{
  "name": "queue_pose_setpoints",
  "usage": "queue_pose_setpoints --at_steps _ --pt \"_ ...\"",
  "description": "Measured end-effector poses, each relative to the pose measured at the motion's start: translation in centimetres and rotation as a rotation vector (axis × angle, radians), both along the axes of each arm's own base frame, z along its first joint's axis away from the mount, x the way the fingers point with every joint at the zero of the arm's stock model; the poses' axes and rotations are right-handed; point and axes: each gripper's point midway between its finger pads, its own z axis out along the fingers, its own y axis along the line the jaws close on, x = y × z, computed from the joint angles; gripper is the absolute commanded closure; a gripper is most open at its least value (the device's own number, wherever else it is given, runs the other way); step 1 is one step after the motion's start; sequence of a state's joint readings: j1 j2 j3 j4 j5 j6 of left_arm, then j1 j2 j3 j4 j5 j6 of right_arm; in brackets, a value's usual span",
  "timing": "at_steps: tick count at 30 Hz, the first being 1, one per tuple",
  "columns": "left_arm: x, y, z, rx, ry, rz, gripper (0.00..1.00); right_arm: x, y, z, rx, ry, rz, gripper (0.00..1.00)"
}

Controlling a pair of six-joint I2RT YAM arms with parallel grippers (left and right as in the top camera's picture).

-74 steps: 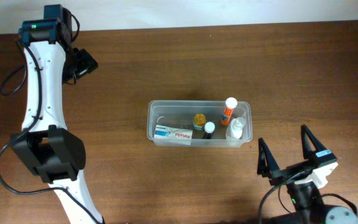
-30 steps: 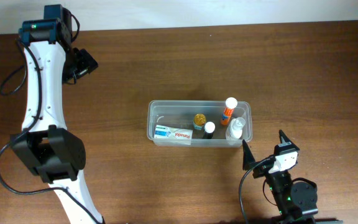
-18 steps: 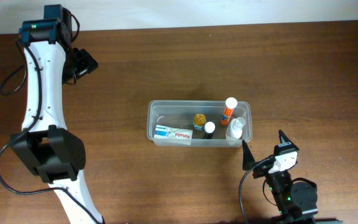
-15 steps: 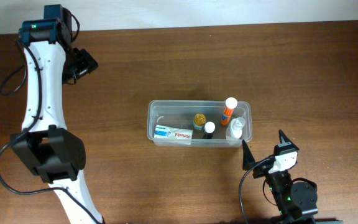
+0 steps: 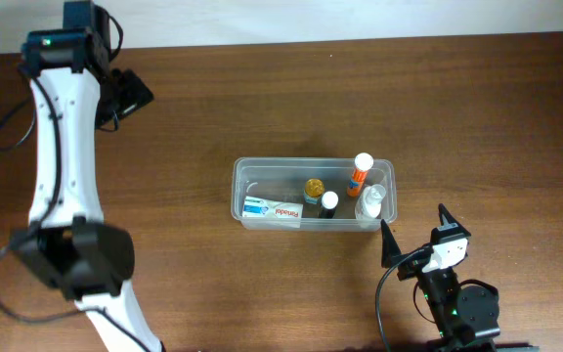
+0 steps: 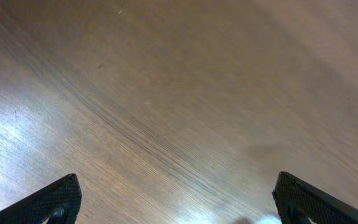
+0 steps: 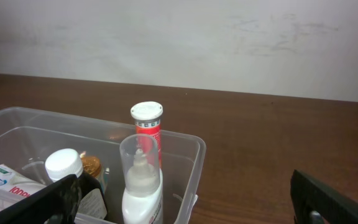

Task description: Pack container

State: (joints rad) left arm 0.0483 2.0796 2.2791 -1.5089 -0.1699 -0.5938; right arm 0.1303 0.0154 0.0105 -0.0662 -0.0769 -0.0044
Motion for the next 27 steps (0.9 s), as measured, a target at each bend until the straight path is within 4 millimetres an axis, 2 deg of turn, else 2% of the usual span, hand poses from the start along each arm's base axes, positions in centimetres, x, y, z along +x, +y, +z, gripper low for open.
queue_pose_setpoints --at_steps 5,10,15,18,20,23,27 --pt "-3.0 -4.1 9.1 0.0 -0.226 -0.096 0.01 0.0 0.0 0.0 0.0 0.0 0.0 0.02" --pt "-8.7 -7.2 17.7 -0.023 -0.466 -0.19 0.01 0.0 0.0 0.0 0.0 0.0 0.0 0.02" --pt "-15.2 -8.6 23.5 -0.053 -0.652 -0.262 0.01 0.0 0.0 0.0 0.001 0.0 0.003 0.02" --pt "-20.0 -8.0 24.5 -0.061 -0.678 -0.285 0.01 0.0 0.1 0.0 0.001 0.0 0.003 0.01" --pt "-24.0 -7.0 24.9 -0.062 -0.698 -0.289 0.01 0.0 0.1 0.0 0.001 -0.001 0.003 0.02" --pt "-28.7 -5.8 26.3 -0.07 -0.808 -0.286 0.01 0.0 0.1 0.0 0.0 0.0 0.003 0.01" --pt "-35.4 -3.9 26.0 -0.077 -0.934 -0.277 0.01 0.0 0.1 0.0 0.001 -0.001 0.003 0.02"
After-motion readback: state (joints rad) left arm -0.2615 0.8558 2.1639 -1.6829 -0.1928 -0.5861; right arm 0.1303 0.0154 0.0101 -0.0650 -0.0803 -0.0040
